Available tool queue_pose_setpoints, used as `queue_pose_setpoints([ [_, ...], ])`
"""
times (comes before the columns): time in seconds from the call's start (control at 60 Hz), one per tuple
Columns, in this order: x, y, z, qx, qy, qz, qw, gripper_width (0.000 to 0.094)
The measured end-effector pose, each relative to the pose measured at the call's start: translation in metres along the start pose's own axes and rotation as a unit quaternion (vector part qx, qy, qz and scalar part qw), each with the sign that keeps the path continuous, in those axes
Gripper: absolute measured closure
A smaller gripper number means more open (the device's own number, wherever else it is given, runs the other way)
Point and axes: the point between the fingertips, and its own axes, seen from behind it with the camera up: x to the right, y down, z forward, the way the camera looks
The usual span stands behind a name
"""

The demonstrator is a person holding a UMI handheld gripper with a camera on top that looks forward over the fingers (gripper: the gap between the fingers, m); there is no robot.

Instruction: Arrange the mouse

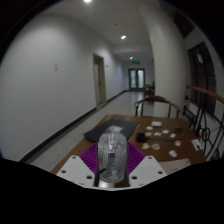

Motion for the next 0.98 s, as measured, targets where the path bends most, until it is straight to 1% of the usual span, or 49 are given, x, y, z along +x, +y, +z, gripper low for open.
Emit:
queue_pose_setpoints([
  [0.017, 0.009, -0.007, -0.009, 0.006, 0.005, 0.004, 1.0, 0.0601],
  [0.033, 0.021, -0.009, 0.004, 0.01, 0.013, 0.006, 1.0, 0.06],
  [0.083, 0.052, -0.013, -0.011, 0.019, 0.038, 0.011, 0.999, 0.06],
  [0.15, 0.098, 0.005, -0.023, 0.011, 0.087, 0.01, 0.996, 0.06],
  [0.167, 0.108, 0.014, -0.025, 0.004, 0.099, 0.009, 0.995, 0.0601],
  [0.183, 0.115, 0.028, -0.048, -0.003, 0.11, 0.008, 0.994, 0.06],
  [0.233, 0.136, 0.064, -0.049, -0.035, 0.131, 0.013, 0.991, 0.0602],
  [0.3, 0.148, 0.117, -0.05, -0.084, 0.136, 0.036, 0.987, 0.0601],
  [0.317, 0.146, 0.127, -0.042, -0.092, 0.137, 0.04, 0.986, 0.0601],
  [0.333, 0.146, 0.146, -0.048, -0.101, 0.135, 0.04, 0.985, 0.06],
  [0.433, 0.148, 0.18, -0.036, -0.135, 0.148, 0.038, 0.979, 0.06],
  [0.467, 0.147, 0.19, -0.034, -0.145, 0.148, 0.045, 0.977, 0.0598],
  [0.483, 0.139, 0.199, -0.04, -0.142, 0.147, 0.051, 0.978, 0.0591],
  [0.5, 0.14, 0.195, -0.037, -0.139, 0.146, 0.06, 0.978, 0.0581],
  [0.567, 0.139, 0.196, -0.037, -0.151, 0.142, 0.075, 0.975, 0.0497],
  [0.617, 0.135, 0.194, -0.037, -0.16, 0.128, 0.077, 0.976, 0.0428],
  [0.633, 0.117, 0.205, -0.044, -0.164, 0.122, 0.077, 0.976, 0.0414],
  [0.65, 0.117, 0.202, -0.043, -0.166, 0.117, 0.075, 0.976, 0.0401],
  [0.667, 0.115, 0.201, -0.045, -0.169, 0.112, 0.073, 0.976, 0.0326],
  [0.7, 0.111, 0.199, -0.052, -0.171, 0.107, 0.07, 0.977, 0.0222],
  [0.75, 0.105, 0.187, -0.066, -0.158, 0.098, 0.058, 0.981, 0.0065],
  [0.883, 0.079, 0.181, -0.133, -0.145, 0.059, 0.032, 0.987, 0.0084],
  [0.983, 0.077, 0.185, -0.167, -0.145, 0.052, 0.036, 0.987, 0.0084],
])
